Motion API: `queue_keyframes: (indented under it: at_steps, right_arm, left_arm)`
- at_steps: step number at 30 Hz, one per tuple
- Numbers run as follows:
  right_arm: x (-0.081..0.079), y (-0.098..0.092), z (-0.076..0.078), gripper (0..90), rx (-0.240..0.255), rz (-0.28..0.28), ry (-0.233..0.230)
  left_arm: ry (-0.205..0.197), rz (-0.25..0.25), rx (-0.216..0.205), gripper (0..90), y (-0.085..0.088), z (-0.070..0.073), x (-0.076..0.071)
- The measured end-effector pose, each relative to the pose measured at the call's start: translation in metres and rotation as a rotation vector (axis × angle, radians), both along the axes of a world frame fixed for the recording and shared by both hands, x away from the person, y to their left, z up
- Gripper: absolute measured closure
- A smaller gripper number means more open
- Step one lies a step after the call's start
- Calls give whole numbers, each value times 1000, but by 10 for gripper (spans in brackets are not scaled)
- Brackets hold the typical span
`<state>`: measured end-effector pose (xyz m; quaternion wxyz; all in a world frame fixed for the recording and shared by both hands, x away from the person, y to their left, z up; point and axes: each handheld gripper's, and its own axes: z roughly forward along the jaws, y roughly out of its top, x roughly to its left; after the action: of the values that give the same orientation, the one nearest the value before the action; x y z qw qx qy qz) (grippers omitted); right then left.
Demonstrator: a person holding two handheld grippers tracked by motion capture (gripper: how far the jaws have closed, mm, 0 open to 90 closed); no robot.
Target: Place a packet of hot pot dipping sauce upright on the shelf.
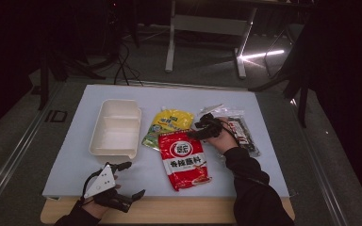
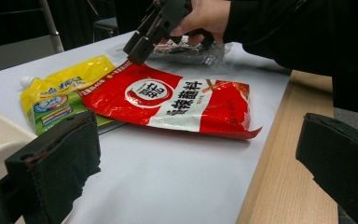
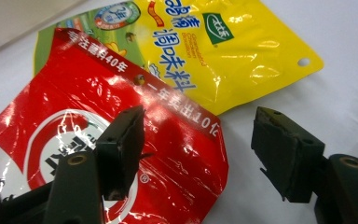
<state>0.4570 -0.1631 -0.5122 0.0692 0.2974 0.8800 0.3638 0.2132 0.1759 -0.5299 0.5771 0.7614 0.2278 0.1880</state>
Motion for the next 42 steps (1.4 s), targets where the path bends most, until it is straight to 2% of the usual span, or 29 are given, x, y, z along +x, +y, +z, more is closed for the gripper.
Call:
queue_keyframes:
  at_steps: [6, 13, 15, 16, 18, 21, 22, 24, 29, 33, 37, 42]
  right_arm:
    - [7, 1, -8, 388, -18, 17, 33]
    - [13, 1, -13, 448, -35, 38, 84]
    - [13, 2, -13, 510, -34, 54, 103]
    - [14, 2, -13, 571, -36, 67, 117]
    - [14, 3, -13, 602, -42, 75, 125]
    - [12, 5, -14, 692, -106, 95, 104]
    - [11, 5, -15, 709, -116, 92, 106]
    - [11, 6, -14, 803, -137, 84, 99]
    - [6, 7, -9, 881, -173, 80, 59]
    - [1, 4, 0, 886, -162, 77, 34]
    - [-8, -1, 18, 888, -134, 85, 0]
    - [-17, -3, 32, 889, -122, 93, -33]
  left_arm:
    - [-2, -4, 15, 7, -1, -1, 0]
    - [6, -5, 9, 8, -1, -2, 1]
    - [8, -6, 9, 7, -1, -2, 1]
    - [11, -6, 7, 7, -1, -2, 1]
    - [13, -6, 7, 7, -1, -2, 1]
    - [11, -6, 8, 8, -1, -2, 1]
    - [12, -5, 7, 7, -1, -2, 1]
    - [12, -5, 8, 8, -1, -2, 1]
    - [13, -6, 10, 8, -2, -2, 1]
    - [14, -5, 3, 7, -2, -2, 1]
    - [18, -4, 5, 8, -3, -2, 1]
    - [20, -2, 13, 8, -5, -2, 1]
